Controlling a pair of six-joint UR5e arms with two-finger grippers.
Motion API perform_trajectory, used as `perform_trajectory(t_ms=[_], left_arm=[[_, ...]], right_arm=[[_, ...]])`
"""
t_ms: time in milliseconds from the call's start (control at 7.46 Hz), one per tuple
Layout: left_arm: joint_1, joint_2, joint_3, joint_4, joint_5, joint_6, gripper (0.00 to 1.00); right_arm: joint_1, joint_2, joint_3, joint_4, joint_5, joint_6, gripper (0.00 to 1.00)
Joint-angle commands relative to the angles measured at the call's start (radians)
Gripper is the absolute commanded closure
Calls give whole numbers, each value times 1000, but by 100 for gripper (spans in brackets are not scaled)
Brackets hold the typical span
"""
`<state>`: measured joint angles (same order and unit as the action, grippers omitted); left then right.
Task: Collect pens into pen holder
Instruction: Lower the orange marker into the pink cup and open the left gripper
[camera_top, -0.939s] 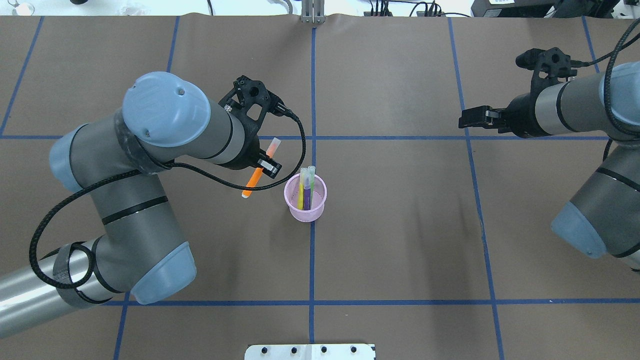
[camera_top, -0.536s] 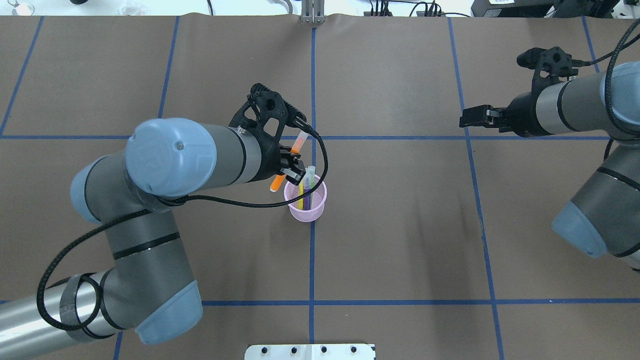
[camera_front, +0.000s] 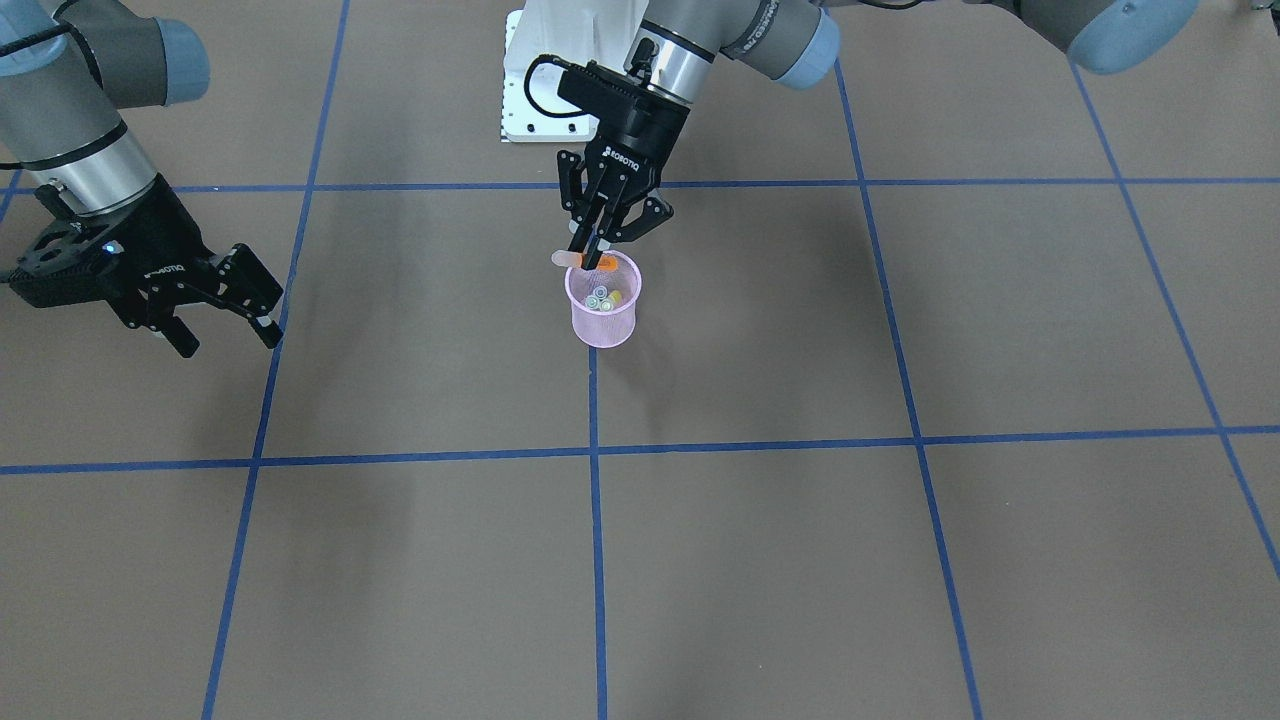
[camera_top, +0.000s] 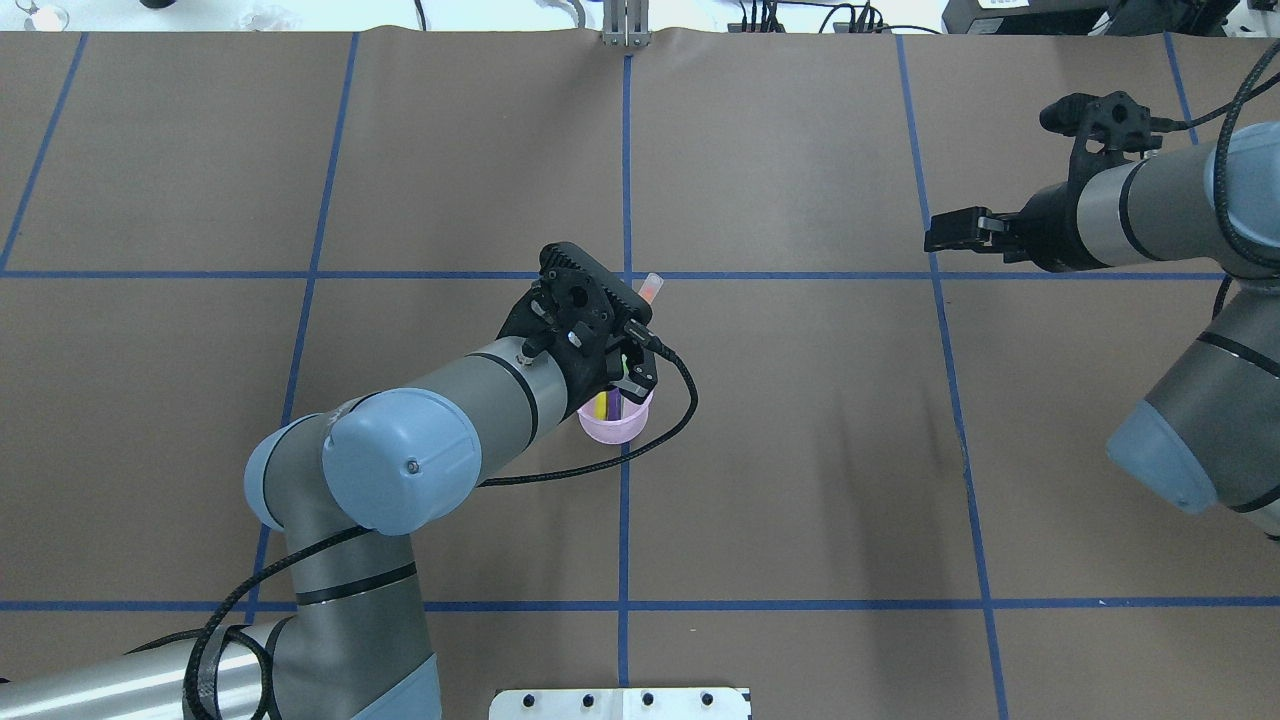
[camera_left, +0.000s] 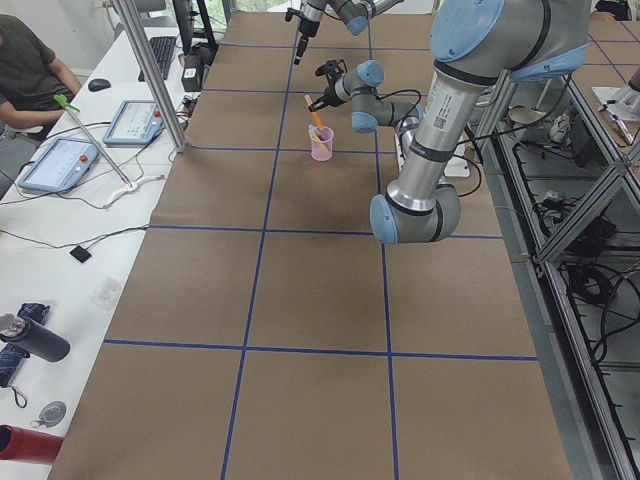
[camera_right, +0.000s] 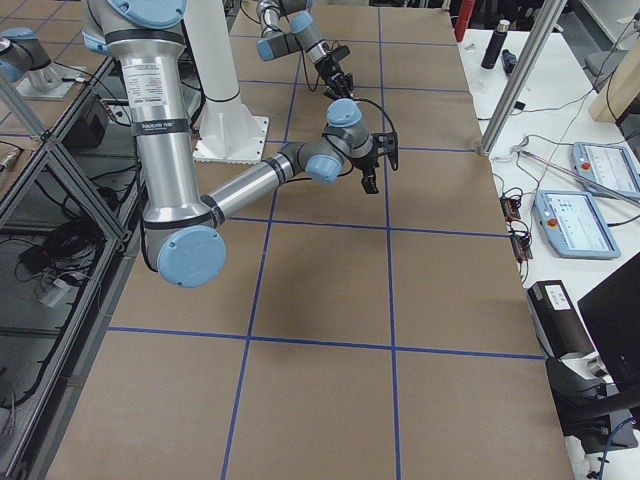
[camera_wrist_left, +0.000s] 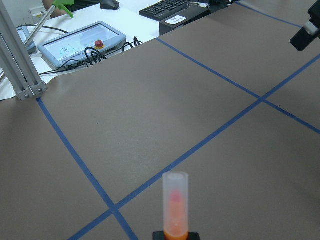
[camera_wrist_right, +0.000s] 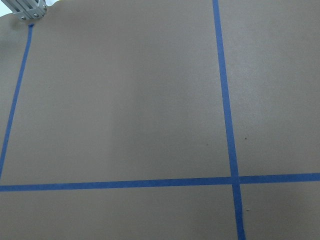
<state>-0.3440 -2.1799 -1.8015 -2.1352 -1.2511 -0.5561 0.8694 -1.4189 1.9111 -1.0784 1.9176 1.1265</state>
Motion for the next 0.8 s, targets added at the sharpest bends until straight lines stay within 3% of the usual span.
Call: perform_trajectory(t_ms=[0, 671], left_arm=[[11, 11, 14, -22, 10, 30, 100], [17, 22, 31, -32, 7, 99, 100]], right_arm=[[-1, 0, -4, 0, 0, -1, 0], [-1, 1, -4, 0, 0, -1, 0]])
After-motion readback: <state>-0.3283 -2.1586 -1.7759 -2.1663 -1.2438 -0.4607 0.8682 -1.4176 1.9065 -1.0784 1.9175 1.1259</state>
